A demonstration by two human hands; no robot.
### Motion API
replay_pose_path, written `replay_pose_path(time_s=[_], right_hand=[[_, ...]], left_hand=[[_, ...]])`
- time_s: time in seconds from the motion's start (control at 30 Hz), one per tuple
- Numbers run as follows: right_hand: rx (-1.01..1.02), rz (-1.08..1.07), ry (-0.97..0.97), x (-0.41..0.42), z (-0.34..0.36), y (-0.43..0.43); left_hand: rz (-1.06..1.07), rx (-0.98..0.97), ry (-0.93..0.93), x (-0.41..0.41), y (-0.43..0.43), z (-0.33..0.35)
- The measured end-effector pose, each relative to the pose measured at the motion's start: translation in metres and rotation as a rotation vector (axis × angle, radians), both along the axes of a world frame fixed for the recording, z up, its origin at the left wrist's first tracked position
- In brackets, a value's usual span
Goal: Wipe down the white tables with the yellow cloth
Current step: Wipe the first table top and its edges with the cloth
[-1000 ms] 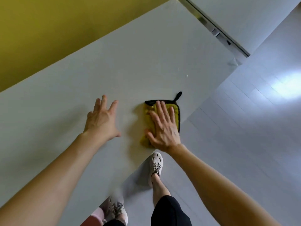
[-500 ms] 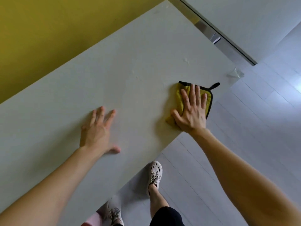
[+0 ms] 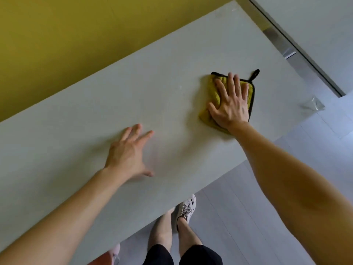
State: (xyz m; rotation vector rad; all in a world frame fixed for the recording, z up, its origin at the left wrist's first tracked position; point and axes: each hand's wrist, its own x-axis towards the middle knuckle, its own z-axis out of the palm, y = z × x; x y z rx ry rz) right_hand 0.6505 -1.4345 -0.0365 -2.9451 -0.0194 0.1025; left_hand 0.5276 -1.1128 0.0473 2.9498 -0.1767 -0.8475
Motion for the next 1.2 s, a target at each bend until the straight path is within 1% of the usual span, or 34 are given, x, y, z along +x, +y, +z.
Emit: replay_pose_path(time_s=[0.07, 0.1, 0.13, 0.2, 0.23, 0.3, 0.33, 0.37, 0.43, 0.5, 0.53, 0.6, 0.63, 0.67, 0.7, 0.73, 0.8, 0.87, 0.9, 0.93, 0.97, 1.0, 1.07, 1.1, 1.13, 1.17, 1.2], right_hand=[[0.026, 0.059, -0.021, -0.026, 0.003, 0.038], [0.039, 0.15, -0.036, -0.054, 0.003, 0.065], [0.058, 0.292, -0.042, -0.088, 0.002, 0.095], [0.081, 0.638, 0.011, -0.149, 0.003, 0.15], [0.074, 0.773, 0.048, -0.163, 0.004, 0.165], [0.038, 0.943, 0.054, -0.153, -0.003, 0.163], [0.034, 0.949, 0.026, -0.132, -0.005, 0.151], [0.044, 0.885, 0.003, -0.105, -0.006, 0.136], [0.052, 0.602, -0.067, -0.039, -0.006, 0.104], [0.011, 0.308, -0.057, 0.027, 0.0, 0.082], [-0.01, 0.218, -0.038, 0.05, 0.004, 0.078], [-0.016, 0.154, -0.018, 0.061, 0.007, 0.092], [0.0, 0.172, -0.028, 0.049, 0.01, 0.108], [0.011, 0.237, -0.048, 0.024, 0.012, 0.128], [0.034, 0.355, -0.055, -0.012, 0.013, 0.152], [0.056, 0.523, -0.026, -0.051, 0.012, 0.175], [0.018, 0.836, 0.066, -0.109, 0.012, 0.207], [0.014, 0.996, 0.063, -0.103, 0.006, 0.204], [0.04, 1.023, 0.038, -0.083, 0.002, 0.194], [0.053, 0.994, 0.011, -0.057, -0.001, 0.179], [0.046, 0.895, -0.032, -0.025, -0.003, 0.164], [0.025, 0.735, -0.06, 0.012, -0.002, 0.148], [-0.042, 0.365, -0.046, 0.076, 0.007, 0.127], [-0.057, 0.22, -0.036, 0.096, 0.01, 0.125], [-0.049, 0.125, -0.034, 0.106, 0.011, 0.129], [-0.034, 0.084, -0.038, 0.103, 0.012, 0.14], [-0.032, 0.092, -0.049, 0.089, 0.013, 0.158]], left_hand=[[0.054, -0.137, -0.012, 0.017, 0.019, 0.005], [0.078, -0.157, -0.033, 0.026, 0.031, 0.006], [0.095, -0.145, -0.064, 0.033, 0.043, 0.006], [0.122, -0.083, -0.109, 0.048, 0.063, 0.003], [0.143, -0.034, -0.101, 0.054, 0.071, 0.0], [0.183, 0.064, -0.048, 0.066, 0.081, 0.0], [0.201, 0.093, -0.026, 0.072, 0.086, -0.001], [0.217, 0.105, -0.006, 0.077, 0.09, -0.002], [0.231, 0.104, 0.015, 0.083, 0.095, -0.005], [0.213, 0.104, 0.008, 0.086, 0.098, -0.007], [0.203, 0.105, 0.002, 0.086, 0.098, -0.007], [0.208, 0.114, -0.014, 0.084, 0.099, -0.006], [0.207, 0.121, -0.014, 0.084, 0.098, -0.005], [0.199, 0.124, -0.013, 0.084, 0.097, -0.003], [0.191, 0.125, -0.017, 0.084, 0.097, -0.002], [0.184, 0.125, -0.025, 0.084, 0.098, -0.001], [0.166, 0.132, -0.04, 0.084, 0.1, -0.001], [0.148, 0.148, -0.052, 0.084, 0.101, -0.001], [0.14, 0.151, -0.045, 0.083, 0.101, -0.001], [0.133, 0.147, -0.028, 0.083, 0.1, 0.0], [0.128, 0.138, -0.011, 0.083, 0.101, 0.0], [0.124, 0.123, 0.002, 0.084, 0.102, 0.001], [0.117, 0.071, 0.0, 0.087, 0.11, 0.006], [0.122, 0.035, -0.015, 0.09, 0.116, 0.008], [0.145, -0.002, -0.038, 0.093, 0.123, 0.01], [0.176, -0.022, -0.062, 0.098, 0.132, 0.012], [0.204, -0.013, -0.08, 0.103, 0.141, 0.014]])
